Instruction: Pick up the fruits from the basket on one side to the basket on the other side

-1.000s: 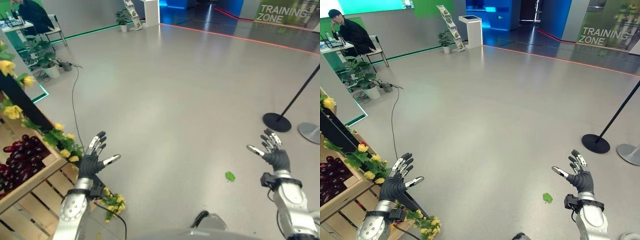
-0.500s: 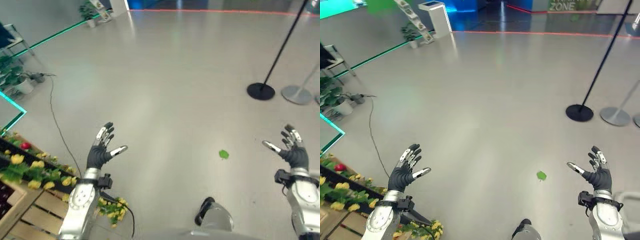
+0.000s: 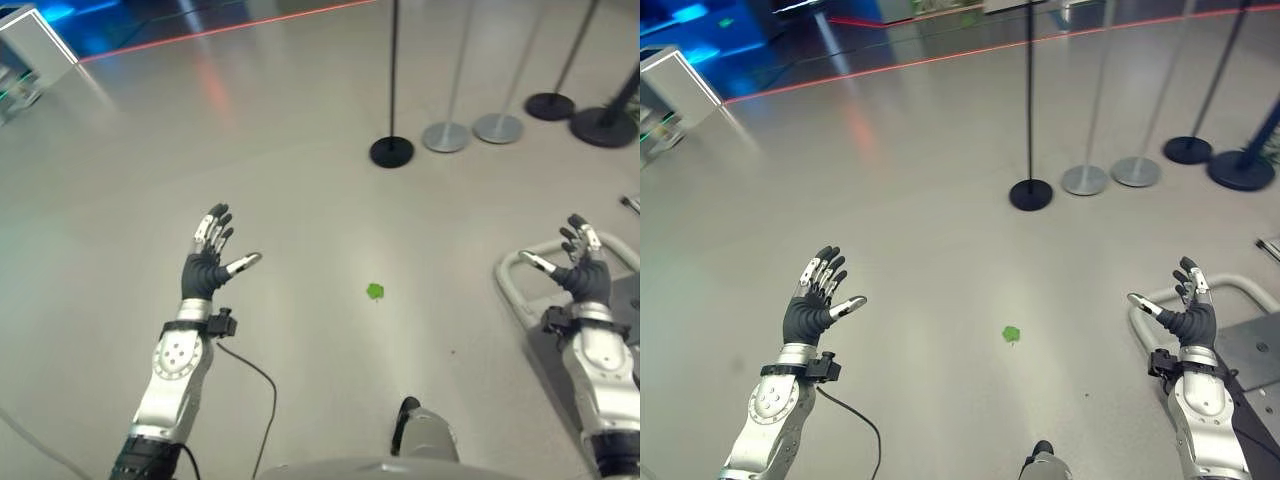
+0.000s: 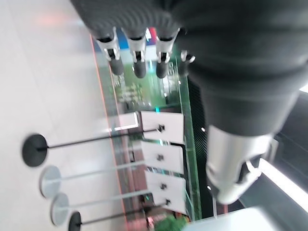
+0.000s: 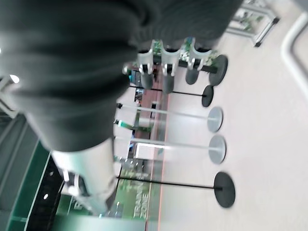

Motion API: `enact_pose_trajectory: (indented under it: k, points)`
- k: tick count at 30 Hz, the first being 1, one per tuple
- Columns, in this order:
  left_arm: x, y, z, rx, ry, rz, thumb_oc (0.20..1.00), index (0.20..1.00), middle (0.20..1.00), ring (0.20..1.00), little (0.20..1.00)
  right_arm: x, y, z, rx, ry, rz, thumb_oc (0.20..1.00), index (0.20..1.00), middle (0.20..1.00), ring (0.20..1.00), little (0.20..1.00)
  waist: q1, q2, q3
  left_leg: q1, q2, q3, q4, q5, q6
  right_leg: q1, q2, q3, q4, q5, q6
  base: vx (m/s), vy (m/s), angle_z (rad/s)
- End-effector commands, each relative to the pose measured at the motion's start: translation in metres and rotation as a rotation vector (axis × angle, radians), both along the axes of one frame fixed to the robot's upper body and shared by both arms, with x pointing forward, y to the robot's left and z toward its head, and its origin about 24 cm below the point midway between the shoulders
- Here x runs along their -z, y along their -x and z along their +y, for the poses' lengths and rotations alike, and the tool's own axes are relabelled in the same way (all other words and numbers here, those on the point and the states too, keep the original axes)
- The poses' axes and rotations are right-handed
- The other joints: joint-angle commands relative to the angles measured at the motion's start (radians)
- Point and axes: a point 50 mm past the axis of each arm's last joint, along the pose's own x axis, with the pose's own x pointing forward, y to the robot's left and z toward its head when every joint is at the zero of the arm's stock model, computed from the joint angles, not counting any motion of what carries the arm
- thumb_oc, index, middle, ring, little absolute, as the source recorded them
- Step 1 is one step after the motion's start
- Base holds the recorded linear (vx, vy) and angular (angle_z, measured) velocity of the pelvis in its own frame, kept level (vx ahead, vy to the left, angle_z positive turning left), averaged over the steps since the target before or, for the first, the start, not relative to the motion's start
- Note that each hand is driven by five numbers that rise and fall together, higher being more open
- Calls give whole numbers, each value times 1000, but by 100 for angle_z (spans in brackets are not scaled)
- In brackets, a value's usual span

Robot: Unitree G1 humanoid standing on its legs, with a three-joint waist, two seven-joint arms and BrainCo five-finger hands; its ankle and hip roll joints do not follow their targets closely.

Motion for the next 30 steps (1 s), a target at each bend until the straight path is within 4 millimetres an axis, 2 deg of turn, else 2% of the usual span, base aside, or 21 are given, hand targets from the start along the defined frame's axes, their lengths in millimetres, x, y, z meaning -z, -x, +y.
enact_pose_trajectory:
  k: [1,3,4,5,6,7,8,10,12,13,14,15,16,19,21,23,25,26,27,29,30]
  points:
    - [-27,3,7,-58,8,-156,1000,1000,1000,1000,1000,-36,-12,7,-79,101,-146,1000,1000,1000,1000,1000,53,18,1,22,-95,-164,-227,79,6,102,-48,64,-87,72,135,293,96,-166]
    - [-26,2,8,-80,16,-156,1000,1000,1000,1000,1000,-36,-15,13,-115,124,-130,1000,1000,1000,1000,1000,73,34,-4,1,-100,-301,-309,129,-4,103,-7,153,-103,58,145,180,40,-177]
    - [-25,1,9,-85,19,-155,1000,1000,1000,1000,1000,-37,-17,12,-125,137,-123,1000,1000,1000,1000,1000,75,44,-7,-19,-102,-326,-342,156,-7,107,6,178,-120,63,150,228,35,-183]
    - [-24,1,9,-86,26,-155,1000,1000,1000,1000,1000,-41,-23,16,-146,151,-134,1000,1000,1000,1000,1000,84,59,-9,-45,-92,-323,-400,201,-13,117,23,209,-159,72,156,210,33,-148]
    - [-24,1,9,-84,23,-152,1000,1000,1000,1000,1000,-42,-27,19,-161,155,-138,1000,1000,1000,1000,1000,90,62,-8,-52,-99,-321,-408,210,-10,122,35,228,-178,79,158,163,32,-201]
    - [-24,0,9,-84,23,-153,1000,1000,1000,1000,1000,-42,-27,19,-162,155,-139,1000,1000,1000,1000,1000,96,61,-7,-50,-98,-313,-409,209,-9,121,35,235,-181,82,158,178,56,-180]
    - [-23,1,8,-71,5,-150,1000,1000,1000,1000,1000,-46,-33,26,-197,164,-151,1000,1000,1000,1000,1000,101,61,-4,-48,-120,-326,-412,205,0,130,60,269,-210,90,157,156,54,-212]
    - [-21,5,9,-60,-4,-140,1000,1000,1000,1000,1000,-44,-41,37,-241,146,-151,1000,1000,1000,1000,1000,121,51,-1,-27,-143,-348,-390,163,24,124,82,332,-238,107,165,158,80,-175]
    - [-20,7,10,-53,-3,-136,1000,1000,1000,1000,1000,-42,-43,40,-253,140,-146,1000,1000,1000,1000,1000,125,43,-2,-25,-158,-366,-376,144,34,119,87,352,-248,117,169,147,94,-128]
    - [-21,6,11,-48,-20,-138,1000,1000,1000,1000,1000,-42,-45,44,-267,131,-156,1000,1000,1000,1000,1000,117,24,-1,-22,-161,-322,-366,126,47,120,89,362,-278,140,181,171,117,-67]
    - [-21,6,12,-49,-21,-139,1000,1000,1000,1000,1000,-42,-46,45,-267,130,-156,1000,1000,1000,1000,1000,121,22,0,-22,-161,-316,-365,124,49,120,89,368,-281,142,182,151,184,-79]
    - [-23,5,18,-71,-32,-142,1000,1000,1000,1000,1000,-43,-51,53,-290,115,-173,1000,1000,1000,1000,1000,117,3,-1,-22,-155,-261,-363,105,66,100,81,367,-306,174,200,67,171,-81]
    - [-24,4,21,-79,-44,-143,1000,1000,1000,1000,1000,-43,-54,58,-300,102,-177,1000,1000,1000,1000,1000,118,-7,-1,-24,-155,-233,-360,96,74,87,77,374,-314,188,210,90,251,-133]
    - [-28,2,29,-117,-55,-151,1000,1000,1000,1000,1000,-35,-59,70,-329,49,-168,1000,1000,1000,1000,1000,111,-36,0,-17,-173,-179,-356,62,104,31,52,390,-328,248,248,67,219,-132]
    - [-28,4,37,-152,-76,-147,1000,1000,1000,1000,1000,-33,-62,76,-333,25,-171,1000,1000,1000,1000,1000,100,-55,12,2,-160,-108,-351,38,114,9,17,349,-329,298,263,61,172,-127]
    - [-26,7,44,-188,-70,-136,1000,1000,1000,1000,1000,-30,-63,80,-337,-1,-166,1000,1000,1000,1000,1000,96,-61,17,17,-140,-60,-346,27,119,-6,-14,282,-316,301,255,55,125,-142]
    - [-22,10,47,-210,-68,-119,1000,1000,1000,1000,1000,-28,-64,83,-345,-16,-164,1000,1000,1000,1000,1000,121,-59,22,47,-123,-12,-352,13,122,13,-40,137,-294,277,233,26,122,-131]
    - [-22,10,47,-210,-68,-120,1000,1000,1000,1000,1000,-28,-64,83,-345,-17,-164,1000,1000,1000,1000,1000,120,-62,21,44,-126,-12,-354,18,122,10,-43,137,-295,280,233,-7,124,-123]
    - [-21,12,49,-220,-73,-115,1000,1000,1000,1000,1000,-27,-66,86,-353,-29,-165,1000,1000,1000,1000,1000,138,-66,22,60,-123,15,-371,19,123,6,-47,34,-272,267,225,-1,92,-117]
    - [-18,14,50,-225,-73,-99,1000,1000,1000,1000,1000,-24,-65,88,-362,-33,-149,1000,1000,1000,1000,1000,138,-75,19,77,-127,42,-397,26,124,-12,-19,-16,-232,244,216,62,121,-112]
    - [-17,13,50,-231,-80,-87,1000,1000,1000,1000,1000,-23,-64,87,-362,-36,-145,1000,1000,1000,1000,1000,132,-80,29,105,-136,60,-404,12,134,-57,43,-47,-141,219,209,81,103,-112]
